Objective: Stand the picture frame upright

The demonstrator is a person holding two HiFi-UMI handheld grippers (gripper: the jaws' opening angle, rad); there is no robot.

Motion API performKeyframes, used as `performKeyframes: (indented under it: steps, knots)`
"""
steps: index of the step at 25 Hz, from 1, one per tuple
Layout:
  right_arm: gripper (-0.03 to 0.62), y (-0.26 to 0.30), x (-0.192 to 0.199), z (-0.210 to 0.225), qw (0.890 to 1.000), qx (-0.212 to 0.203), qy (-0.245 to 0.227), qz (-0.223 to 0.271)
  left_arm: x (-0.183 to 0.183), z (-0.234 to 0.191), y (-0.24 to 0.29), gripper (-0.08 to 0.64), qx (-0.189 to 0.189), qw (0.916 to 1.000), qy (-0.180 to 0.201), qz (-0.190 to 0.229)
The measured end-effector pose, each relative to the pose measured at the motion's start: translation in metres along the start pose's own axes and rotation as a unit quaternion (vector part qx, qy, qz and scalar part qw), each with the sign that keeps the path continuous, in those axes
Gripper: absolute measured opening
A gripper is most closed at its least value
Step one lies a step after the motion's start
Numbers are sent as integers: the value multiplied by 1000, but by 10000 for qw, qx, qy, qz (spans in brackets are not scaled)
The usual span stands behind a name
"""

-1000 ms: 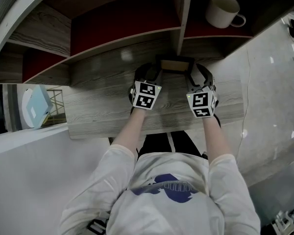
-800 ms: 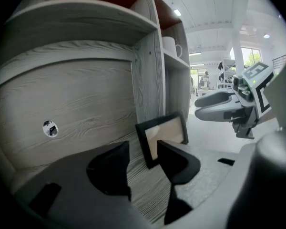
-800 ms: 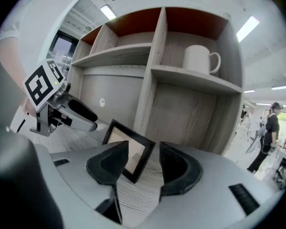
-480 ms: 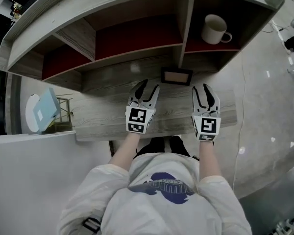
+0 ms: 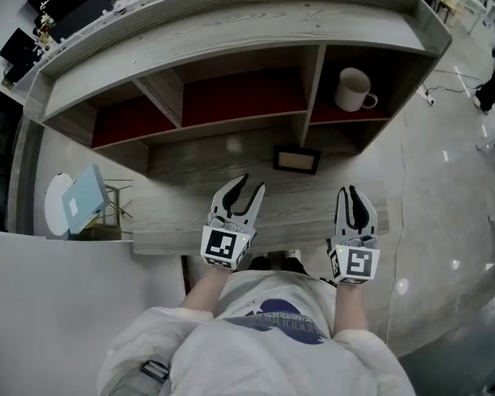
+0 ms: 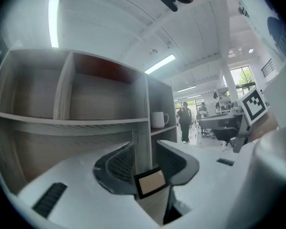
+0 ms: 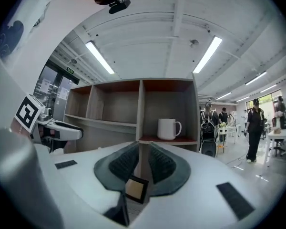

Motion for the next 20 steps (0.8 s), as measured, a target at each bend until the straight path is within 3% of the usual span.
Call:
performKeyframes:
  steps: [6, 12, 20]
  knots:
    - [40, -4, -16, -9, 9995, -101, 292, 19, -23, 0, -13, 47, -103, 9986, -17, 517]
    - [22, -5, -29, -18, 9996, -164, 182, 141, -46, -1, -11, 16, -192, 9954, 161, 928]
    - [0, -5, -37, -15, 9996, -197, 93, 179, -48, -4, -19, 7, -270, 9945, 220, 985]
Point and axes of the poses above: the fingertips, and each gripper's own axes: y forward along the fingers, z to its right, x out of its underside, the point moved 10 cm from there along -y, backward along the fingers, and after that the axes turned 8 degrees about z, right-handed, at the moved point
